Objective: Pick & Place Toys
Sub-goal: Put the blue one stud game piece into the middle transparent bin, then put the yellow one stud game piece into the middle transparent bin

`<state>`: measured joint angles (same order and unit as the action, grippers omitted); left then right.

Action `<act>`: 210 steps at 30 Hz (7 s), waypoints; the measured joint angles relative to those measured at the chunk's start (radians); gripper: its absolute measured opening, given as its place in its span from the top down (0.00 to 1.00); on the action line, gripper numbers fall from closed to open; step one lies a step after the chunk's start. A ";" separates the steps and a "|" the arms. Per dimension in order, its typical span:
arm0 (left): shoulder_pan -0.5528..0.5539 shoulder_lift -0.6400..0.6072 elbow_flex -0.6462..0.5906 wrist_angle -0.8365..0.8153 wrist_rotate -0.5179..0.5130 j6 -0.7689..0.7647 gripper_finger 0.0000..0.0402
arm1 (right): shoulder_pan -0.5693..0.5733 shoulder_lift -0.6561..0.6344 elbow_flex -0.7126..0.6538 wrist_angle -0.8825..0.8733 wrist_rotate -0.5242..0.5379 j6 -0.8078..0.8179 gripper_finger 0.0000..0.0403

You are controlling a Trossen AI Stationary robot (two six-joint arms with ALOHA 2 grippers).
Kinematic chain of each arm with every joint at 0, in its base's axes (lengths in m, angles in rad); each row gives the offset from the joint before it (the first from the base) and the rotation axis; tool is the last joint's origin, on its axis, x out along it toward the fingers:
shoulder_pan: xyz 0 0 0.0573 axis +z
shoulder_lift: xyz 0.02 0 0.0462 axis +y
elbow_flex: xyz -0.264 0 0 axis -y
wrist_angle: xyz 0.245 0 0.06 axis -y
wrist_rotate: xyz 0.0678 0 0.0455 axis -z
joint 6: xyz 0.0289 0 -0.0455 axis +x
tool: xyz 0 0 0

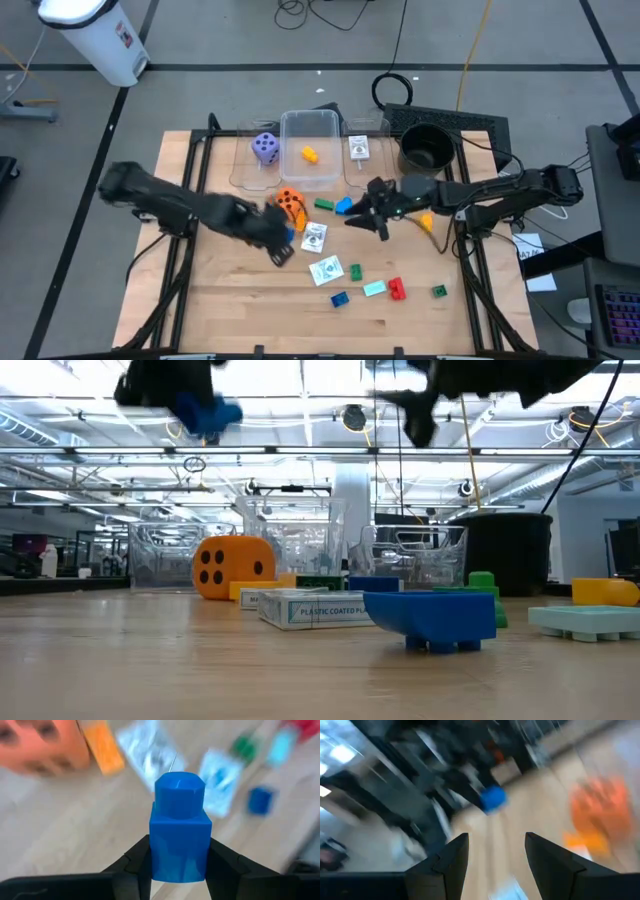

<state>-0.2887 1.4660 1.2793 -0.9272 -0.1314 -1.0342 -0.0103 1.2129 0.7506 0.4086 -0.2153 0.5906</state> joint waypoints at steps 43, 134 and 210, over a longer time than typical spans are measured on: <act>0.204 -0.128 0.000 0.546 0.224 0.478 0.63 | -0.058 0.252 0.420 0.088 -0.255 0.059 0.54; 0.372 -0.295 0.318 0.437 0.130 0.722 0.33 | -0.518 0.958 1.033 -0.516 -0.064 -0.405 0.69; 0.200 0.020 0.317 0.087 0.159 0.739 0.33 | -0.168 0.131 0.518 -1.295 -0.009 -0.273 0.58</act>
<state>-0.0883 1.4864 1.5963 -0.8398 0.0273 -0.2951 -0.1779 1.3437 1.2684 -0.8860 -0.2241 0.3180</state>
